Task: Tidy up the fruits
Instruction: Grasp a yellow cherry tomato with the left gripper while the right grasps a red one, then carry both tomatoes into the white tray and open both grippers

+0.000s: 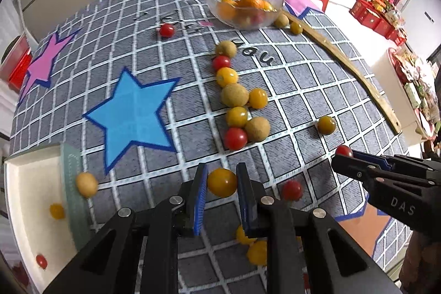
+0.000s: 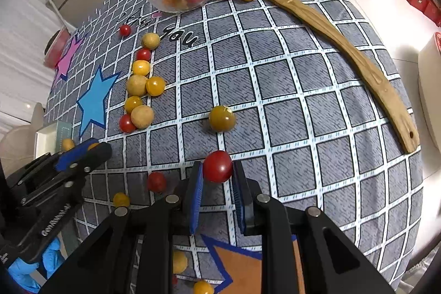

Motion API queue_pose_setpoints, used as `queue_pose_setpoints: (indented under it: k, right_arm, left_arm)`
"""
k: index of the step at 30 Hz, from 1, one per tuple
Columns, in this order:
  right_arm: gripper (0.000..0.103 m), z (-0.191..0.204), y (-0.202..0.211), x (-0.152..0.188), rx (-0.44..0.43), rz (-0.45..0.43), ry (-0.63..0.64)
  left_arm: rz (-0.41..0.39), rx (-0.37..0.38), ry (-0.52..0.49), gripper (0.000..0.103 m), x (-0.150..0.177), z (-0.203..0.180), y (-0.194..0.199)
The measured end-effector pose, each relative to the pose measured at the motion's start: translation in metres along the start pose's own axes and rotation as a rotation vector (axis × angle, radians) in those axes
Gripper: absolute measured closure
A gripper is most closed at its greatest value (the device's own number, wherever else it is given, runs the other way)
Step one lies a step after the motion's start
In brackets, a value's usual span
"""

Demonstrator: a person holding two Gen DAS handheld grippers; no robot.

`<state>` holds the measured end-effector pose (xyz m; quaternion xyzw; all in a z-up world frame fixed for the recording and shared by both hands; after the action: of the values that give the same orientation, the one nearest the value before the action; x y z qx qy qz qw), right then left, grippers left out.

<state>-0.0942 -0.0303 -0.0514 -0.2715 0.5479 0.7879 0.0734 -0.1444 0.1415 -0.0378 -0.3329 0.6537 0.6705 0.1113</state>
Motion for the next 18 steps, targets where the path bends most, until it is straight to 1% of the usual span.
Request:
queue_pose_setpoints:
  k: [8,18]
  right_arm:
    - [0.080,0.027,0.006,-0.004,-0.035,-0.002,0.036]
    - [0.080,0.092,0.004,-0.002,-0.101,0.001,0.125]
  left_arm:
    - [-0.024,-0.041,0.037,0.081,0.006,0.032,0.027]
    - [-0.043,-0.106,0.103,0.081,0.022,0.083,0.053]
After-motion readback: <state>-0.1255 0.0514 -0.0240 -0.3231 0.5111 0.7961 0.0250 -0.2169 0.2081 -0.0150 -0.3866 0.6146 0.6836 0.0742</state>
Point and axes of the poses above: each gripper's, at about its wrist camera, not at the fingertips, and y roughly against the way its jaws point, z to its left, x to its underside, the point moved 9 cm from there along -y, roughly the way its jaws point, and after that the axes turned 15 degrees about -z, right-handed, at the moved point
